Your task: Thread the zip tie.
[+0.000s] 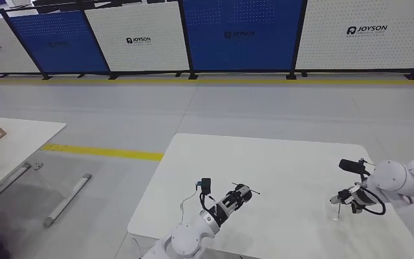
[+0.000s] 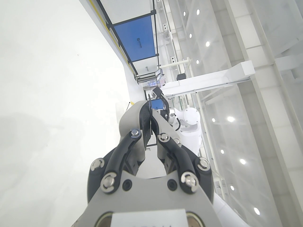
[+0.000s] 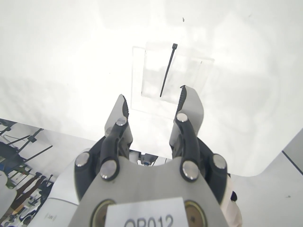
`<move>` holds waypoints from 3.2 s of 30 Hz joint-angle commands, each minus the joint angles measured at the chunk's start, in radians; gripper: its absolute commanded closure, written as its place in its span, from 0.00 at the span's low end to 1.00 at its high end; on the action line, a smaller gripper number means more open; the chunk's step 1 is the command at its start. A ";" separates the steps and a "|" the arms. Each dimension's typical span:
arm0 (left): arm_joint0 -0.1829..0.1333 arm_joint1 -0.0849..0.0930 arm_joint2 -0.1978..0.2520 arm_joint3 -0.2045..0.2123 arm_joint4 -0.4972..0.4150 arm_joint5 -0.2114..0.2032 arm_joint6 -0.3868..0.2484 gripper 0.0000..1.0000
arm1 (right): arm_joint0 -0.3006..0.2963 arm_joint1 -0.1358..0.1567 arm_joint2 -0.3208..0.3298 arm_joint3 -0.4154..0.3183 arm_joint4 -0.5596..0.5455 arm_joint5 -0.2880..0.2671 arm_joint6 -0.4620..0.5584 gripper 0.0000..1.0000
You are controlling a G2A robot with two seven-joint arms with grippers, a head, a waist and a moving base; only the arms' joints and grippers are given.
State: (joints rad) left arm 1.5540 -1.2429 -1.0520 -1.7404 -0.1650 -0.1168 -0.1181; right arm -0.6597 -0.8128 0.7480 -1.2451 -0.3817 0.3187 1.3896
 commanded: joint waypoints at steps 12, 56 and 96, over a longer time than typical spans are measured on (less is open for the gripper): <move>0.000 0.000 0.000 0.000 0.000 0.000 0.000 1.00 | 0.028 -0.037 -0.030 0.084 -0.007 0.021 -0.002 0.55; 0.000 0.000 0.000 0.000 0.000 0.000 0.000 1.00 | 0.193 -0.192 -0.229 0.406 -0.005 0.014 0.000 1.00; 0.000 0.000 0.000 0.000 0.000 0.000 0.000 1.00 | -0.115 0.012 0.123 -0.154 -0.059 0.014 -0.202 1.00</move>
State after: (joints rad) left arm 1.5540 -1.2429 -1.0520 -1.7404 -0.1650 -0.1168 -0.1181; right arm -0.7708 -0.8007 0.8656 -1.3963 -0.4442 0.3315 1.2097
